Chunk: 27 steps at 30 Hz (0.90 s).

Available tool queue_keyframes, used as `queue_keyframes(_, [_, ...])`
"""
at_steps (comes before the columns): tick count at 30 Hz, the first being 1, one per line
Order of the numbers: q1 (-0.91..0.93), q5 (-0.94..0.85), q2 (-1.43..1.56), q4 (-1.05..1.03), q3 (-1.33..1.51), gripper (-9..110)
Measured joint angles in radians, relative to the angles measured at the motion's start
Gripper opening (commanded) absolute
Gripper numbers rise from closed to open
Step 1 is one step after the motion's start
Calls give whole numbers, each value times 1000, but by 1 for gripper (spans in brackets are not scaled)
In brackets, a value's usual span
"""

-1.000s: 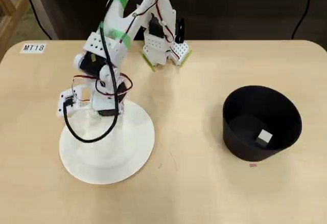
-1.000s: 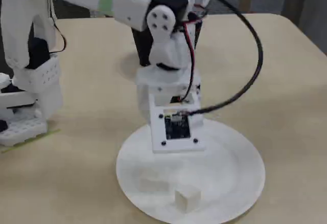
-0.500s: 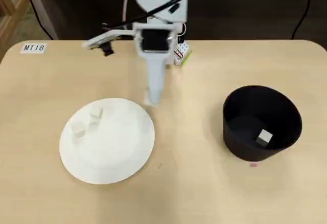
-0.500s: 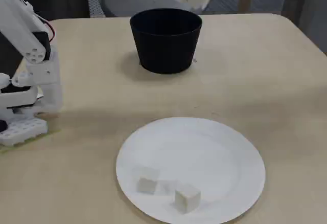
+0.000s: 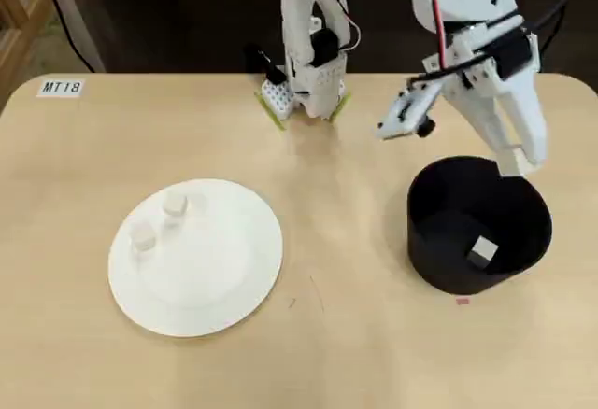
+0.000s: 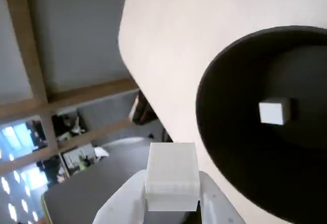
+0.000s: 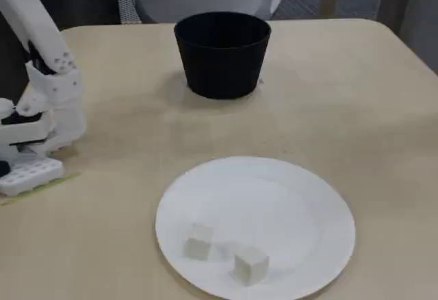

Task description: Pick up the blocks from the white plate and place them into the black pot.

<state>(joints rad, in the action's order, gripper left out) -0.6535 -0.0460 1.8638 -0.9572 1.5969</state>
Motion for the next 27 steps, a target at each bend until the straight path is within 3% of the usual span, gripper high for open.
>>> queue_keyframes(10, [31, -6, -31, 28, 138, -2])
queue_keyframes(14, [17, -11, -40, 28, 149, 23])
queue_keyframes(19, [-8, -9, -40, 28, 153, 25])
queue_keyframes(22, [-11, -3, -40, 25, 153, 21])
queue_keyframes(25, [-11, 11, -40, 20, 153, -2])
queue_keyframes(27, [-3, 41, -31, 6, 153, -2])
